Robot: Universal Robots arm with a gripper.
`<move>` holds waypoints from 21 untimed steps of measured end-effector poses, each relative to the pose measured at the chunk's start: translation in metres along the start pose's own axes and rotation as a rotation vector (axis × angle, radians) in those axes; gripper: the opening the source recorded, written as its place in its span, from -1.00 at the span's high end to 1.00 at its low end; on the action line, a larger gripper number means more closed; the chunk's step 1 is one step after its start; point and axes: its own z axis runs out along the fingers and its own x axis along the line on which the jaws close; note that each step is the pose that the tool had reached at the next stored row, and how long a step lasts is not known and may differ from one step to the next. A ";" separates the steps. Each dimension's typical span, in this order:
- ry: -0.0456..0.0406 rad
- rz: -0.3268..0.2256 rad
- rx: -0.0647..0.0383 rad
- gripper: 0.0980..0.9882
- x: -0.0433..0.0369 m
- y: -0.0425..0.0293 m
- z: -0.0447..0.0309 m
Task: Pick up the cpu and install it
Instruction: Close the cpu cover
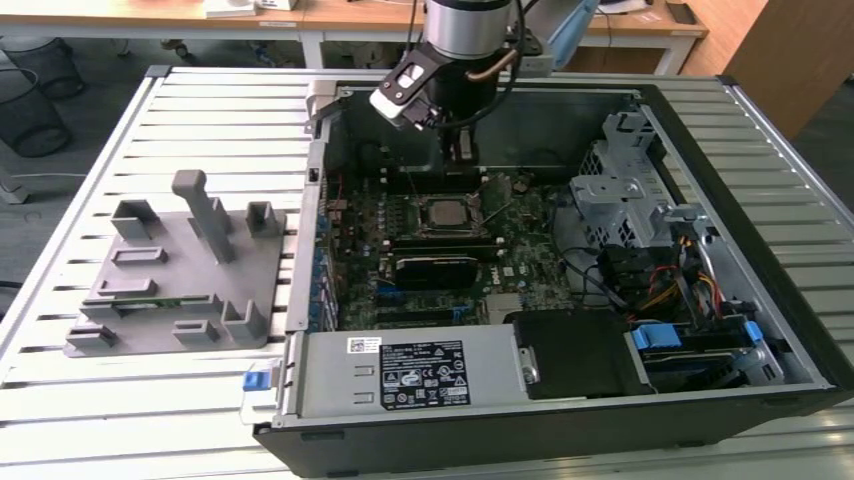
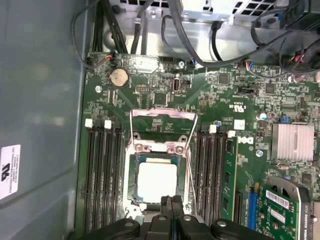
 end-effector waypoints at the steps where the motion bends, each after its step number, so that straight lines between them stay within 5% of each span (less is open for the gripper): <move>1: 0.0000 0.000 0.000 0.98 -0.0001 0.0001 -0.0019; 10: 0.0008 0.000 0.000 0.98 -0.0072 0.0007 -0.0036; 11: 0.0061 0.000 0.000 0.98 -0.0074 0.0019 -0.0036; 14: 0.0459 0.000 -0.002 0.98 -0.0075 0.0047 -0.0035; 15: 0.0519 0.001 -0.003 0.98 -0.0075 0.0056 -0.0035; 21: 0.0519 0.000 -0.003 0.98 -0.0073 0.0115 -0.0030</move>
